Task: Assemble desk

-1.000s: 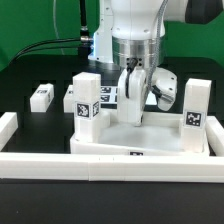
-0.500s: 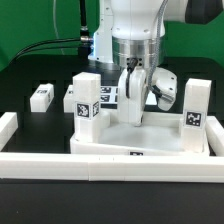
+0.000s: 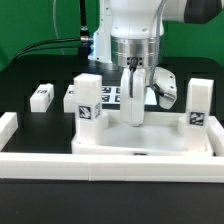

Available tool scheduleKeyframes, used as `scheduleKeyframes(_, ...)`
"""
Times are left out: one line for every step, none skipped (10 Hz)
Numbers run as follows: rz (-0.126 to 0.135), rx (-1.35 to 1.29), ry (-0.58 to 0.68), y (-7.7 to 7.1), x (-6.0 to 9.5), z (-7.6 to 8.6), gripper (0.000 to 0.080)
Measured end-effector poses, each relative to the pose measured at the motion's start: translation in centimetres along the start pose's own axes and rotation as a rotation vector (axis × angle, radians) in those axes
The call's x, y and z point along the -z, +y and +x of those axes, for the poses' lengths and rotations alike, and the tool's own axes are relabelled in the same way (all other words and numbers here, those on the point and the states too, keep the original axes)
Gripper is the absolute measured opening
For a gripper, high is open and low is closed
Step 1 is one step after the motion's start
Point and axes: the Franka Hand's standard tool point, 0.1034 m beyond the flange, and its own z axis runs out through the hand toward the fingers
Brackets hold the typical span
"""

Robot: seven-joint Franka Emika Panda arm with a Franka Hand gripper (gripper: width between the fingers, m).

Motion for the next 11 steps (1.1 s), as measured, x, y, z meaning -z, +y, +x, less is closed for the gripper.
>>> scheduleKeyframes(0.0, 0.097, 0.005, -0.1, 0.1, 0.6, 0.0067)
scheduleKeyframes(-0.003, 0.22, 0.008, -0.1, 0.2, 1.6, 0.0067)
scheduleKeyframes(-0.022, 0.308, 0.002, 0.3, 0.2, 2.9, 0.0067)
scheduleKeyframes(-0.042, 0.392, -0.006, 0.6, 0.3, 4.1, 0.0067)
scheduleKeyframes(-0.058, 0.477, -0.011, 0.8, 0.4, 5.4, 0.0067)
scheduleKeyframes(-0.062, 0.531, -0.016, 0.9, 0.4, 5.9, 0.0067)
scheduleKeyframes(-0.059, 0.57, -0.015, 0.9, 0.4, 5.8, 0.0067)
scheduleKeyframes(-0.058, 0.657, -0.016, 0.9, 0.4, 5.9, 0.0067)
scheduleKeyframes(-0.057, 0.728, -0.019, 0.9, 0.4, 5.9, 0.0067)
scheduleKeyframes(-0.057, 0.785, -0.02, 0.9, 0.4, 5.9, 0.0067)
scheduleKeyframes(-0.057, 0.833, -0.022, 0.9, 0.4, 6.0, 0.0066)
